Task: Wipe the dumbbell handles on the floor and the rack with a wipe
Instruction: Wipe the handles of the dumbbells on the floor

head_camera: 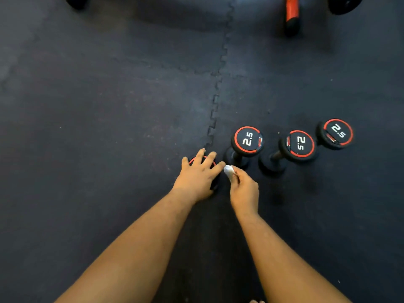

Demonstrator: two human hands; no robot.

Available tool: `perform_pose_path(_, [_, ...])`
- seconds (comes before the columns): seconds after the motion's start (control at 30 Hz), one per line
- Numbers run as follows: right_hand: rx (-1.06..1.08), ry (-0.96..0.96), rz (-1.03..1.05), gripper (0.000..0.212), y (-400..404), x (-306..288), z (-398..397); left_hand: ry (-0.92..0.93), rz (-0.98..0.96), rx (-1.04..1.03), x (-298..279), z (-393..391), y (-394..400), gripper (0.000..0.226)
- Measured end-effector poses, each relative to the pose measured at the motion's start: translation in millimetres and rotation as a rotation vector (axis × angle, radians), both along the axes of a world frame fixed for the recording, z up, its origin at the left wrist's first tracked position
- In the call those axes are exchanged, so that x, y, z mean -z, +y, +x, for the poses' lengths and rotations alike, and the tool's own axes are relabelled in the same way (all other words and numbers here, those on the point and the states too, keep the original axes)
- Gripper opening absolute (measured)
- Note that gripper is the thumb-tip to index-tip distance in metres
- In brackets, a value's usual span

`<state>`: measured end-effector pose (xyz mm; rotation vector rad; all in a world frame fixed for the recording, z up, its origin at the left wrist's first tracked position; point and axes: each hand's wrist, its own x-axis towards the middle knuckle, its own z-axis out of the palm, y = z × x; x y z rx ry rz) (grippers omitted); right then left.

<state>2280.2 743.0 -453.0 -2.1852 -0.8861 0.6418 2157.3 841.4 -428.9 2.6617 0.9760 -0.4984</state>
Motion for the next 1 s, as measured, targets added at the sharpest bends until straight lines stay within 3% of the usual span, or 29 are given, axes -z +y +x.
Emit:
perform_pose_path(0.13, [-0.104,-0.062,0.109,0.032,11,19,-35,-0.128,-0.018,-0.105,4,-54,6,0.090])
perform_pose_path(0.27, [-0.392,-0.076,0.186,0.039,26,37,-84,-0.281,-0.079,-0.317,25,-123,4,0.109])
perform_pose_path(0.4, [-0.744,-0.306,0.159,0.048,35,62,-126,-0.359,-0.224,-0.529,52,-183,-15,0.125])
perform_pose_path(0.57, [-1.032,-0.412,0.058,0.064,32,78,-154,-0.417,-0.316,-0.753,82,-205,-36,0.127])
perform_pose_path(0.7, [-1.091,-0.453,0.054,0.059,22,92,-168,-0.338,-0.253,-0.695,96,-217,-43,0.119])
perform_pose_path(0.77, [-1.010,-0.440,0.160,0.048,17,97,-168,-0.275,-0.220,-0.639,95,-218,-46,0.116])
perform_pose_path(0.87, [-0.878,-0.424,0.199,0.053,21,96,-166,-0.203,-0.214,-0.650,90,-212,-47,0.125])
perform_pose_path(0.97, [-0.997,-0.444,0.015,0.054,30,93,-171,-0.130,-0.216,-0.675,89,-207,-42,0.138])
perform_pose_path(1.0, [-1.083,-0.447,-0.088,0.063,32,95,-174,-0.102,-0.207,-0.650,90,-206,-40,0.139])
